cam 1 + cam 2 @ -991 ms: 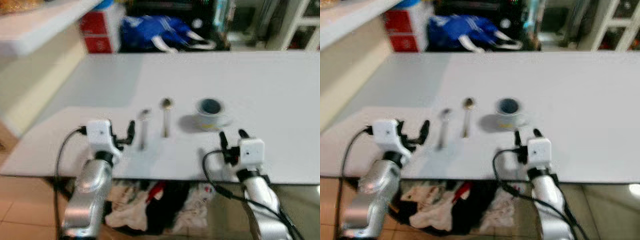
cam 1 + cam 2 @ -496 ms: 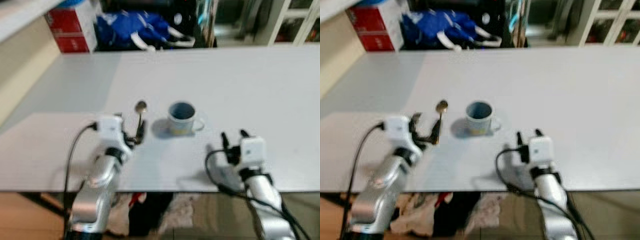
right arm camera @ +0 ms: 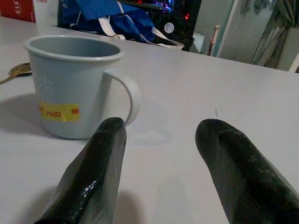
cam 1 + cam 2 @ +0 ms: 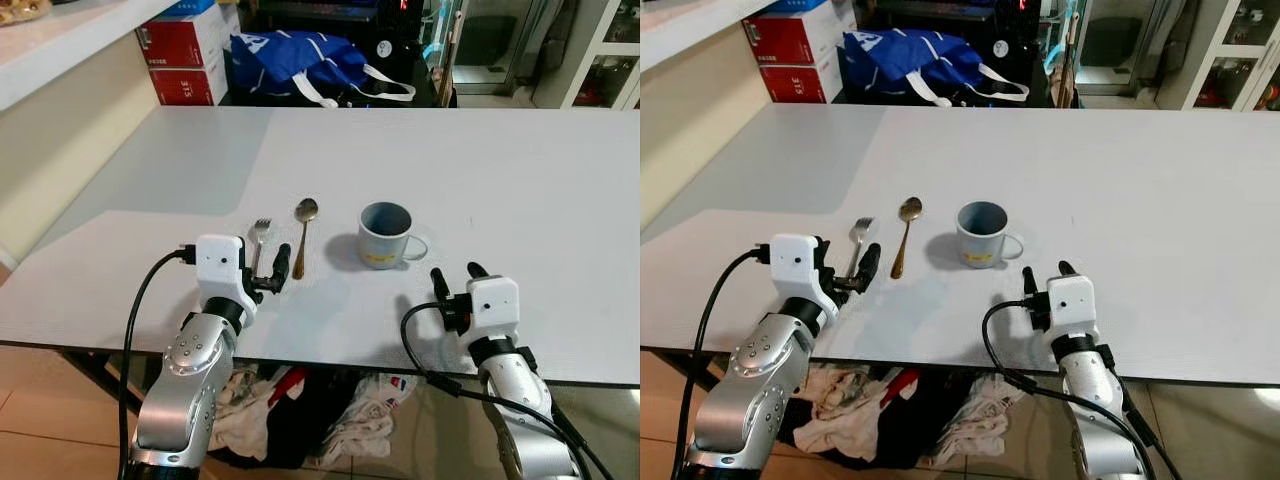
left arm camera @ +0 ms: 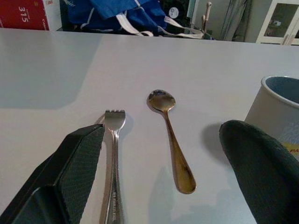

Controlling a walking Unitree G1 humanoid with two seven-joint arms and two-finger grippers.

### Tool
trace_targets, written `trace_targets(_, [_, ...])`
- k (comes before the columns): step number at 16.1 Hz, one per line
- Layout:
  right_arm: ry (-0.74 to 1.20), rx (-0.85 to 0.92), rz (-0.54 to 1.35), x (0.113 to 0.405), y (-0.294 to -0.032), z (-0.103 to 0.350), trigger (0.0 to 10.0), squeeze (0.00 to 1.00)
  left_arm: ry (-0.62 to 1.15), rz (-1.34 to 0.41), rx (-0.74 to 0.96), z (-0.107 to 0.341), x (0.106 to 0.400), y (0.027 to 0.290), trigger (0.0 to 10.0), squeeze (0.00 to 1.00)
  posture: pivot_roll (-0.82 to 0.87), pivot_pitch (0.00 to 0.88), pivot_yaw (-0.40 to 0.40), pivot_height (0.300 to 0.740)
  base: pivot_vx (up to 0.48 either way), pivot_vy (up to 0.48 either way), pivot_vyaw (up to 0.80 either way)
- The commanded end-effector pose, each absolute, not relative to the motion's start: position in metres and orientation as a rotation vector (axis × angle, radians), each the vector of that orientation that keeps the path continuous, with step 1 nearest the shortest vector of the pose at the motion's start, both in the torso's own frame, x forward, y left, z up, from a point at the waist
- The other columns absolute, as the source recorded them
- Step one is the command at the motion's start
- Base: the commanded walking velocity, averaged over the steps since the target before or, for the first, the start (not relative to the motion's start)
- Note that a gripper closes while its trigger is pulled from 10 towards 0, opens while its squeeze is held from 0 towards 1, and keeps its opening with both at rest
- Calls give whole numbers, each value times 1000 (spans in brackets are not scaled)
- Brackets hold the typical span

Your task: Setting the table

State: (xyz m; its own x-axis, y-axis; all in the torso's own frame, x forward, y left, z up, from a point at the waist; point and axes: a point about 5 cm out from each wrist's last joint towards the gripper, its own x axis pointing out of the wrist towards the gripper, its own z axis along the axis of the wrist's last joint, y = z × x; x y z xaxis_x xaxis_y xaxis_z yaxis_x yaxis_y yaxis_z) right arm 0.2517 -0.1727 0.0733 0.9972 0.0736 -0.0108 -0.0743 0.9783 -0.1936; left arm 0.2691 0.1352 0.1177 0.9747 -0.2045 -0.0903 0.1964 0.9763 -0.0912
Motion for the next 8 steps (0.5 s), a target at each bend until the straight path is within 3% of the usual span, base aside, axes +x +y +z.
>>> trace_targets(1, [6, -189, 82, 254, -171, 74, 10000, 0, 110, -223, -74, 118, 270, 134, 10000, 1000, -120, 0, 65, 731, 0, 0, 0])
trace_targets(2, [7, -190, 83, 254, -171, 73, 10000, 0, 108, -230, -71, 118, 271, 134, 10000, 1000, -120, 0, 66, 731, 0, 0, 0])
trace_targets(3, [6, -191, 83, 254, -171, 74, 10000, 0, 97, -240, -70, 119, 271, 133, 0, 0, -122, 0, 66, 731, 0, 0, 0])
trace_targets(8, [2, -195, 82, 254, -171, 75, 10000, 0, 128, -251, -13, 117, 282, 133, 0, 0, -128, 0, 65, 731, 0, 0, 0])
